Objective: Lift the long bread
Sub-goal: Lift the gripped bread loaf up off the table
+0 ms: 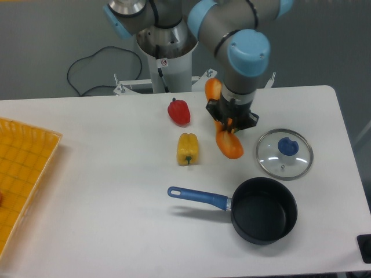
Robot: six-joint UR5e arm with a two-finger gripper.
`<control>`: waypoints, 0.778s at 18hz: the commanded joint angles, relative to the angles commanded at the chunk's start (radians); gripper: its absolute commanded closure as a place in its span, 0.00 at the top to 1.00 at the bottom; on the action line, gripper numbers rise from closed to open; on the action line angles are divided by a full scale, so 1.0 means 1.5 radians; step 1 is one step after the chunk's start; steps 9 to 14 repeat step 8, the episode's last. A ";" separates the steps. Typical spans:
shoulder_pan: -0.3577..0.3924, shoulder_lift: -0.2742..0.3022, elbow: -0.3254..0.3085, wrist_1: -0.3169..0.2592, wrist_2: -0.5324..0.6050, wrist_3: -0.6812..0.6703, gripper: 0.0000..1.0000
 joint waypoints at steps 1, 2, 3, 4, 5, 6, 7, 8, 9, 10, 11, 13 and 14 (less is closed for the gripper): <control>0.001 0.000 0.003 0.001 0.000 0.035 0.20; 0.002 -0.002 0.007 0.003 0.000 0.059 0.20; 0.002 -0.004 0.009 0.003 0.000 0.069 0.20; 0.003 -0.005 0.009 0.003 -0.001 0.071 0.20; 0.008 -0.006 0.010 0.004 -0.001 0.073 0.20; 0.009 -0.008 0.016 0.003 -0.003 0.073 0.20; 0.009 -0.012 0.019 0.003 -0.004 0.076 0.20; 0.009 -0.013 0.021 0.004 -0.005 0.077 0.20; 0.009 -0.013 0.021 0.004 -0.005 0.077 0.20; 0.009 -0.013 0.021 0.004 -0.005 0.077 0.20; 0.009 -0.013 0.021 0.004 -0.005 0.077 0.20; 0.009 -0.013 0.021 0.004 -0.005 0.077 0.20; 0.009 -0.013 0.021 0.004 -0.005 0.077 0.20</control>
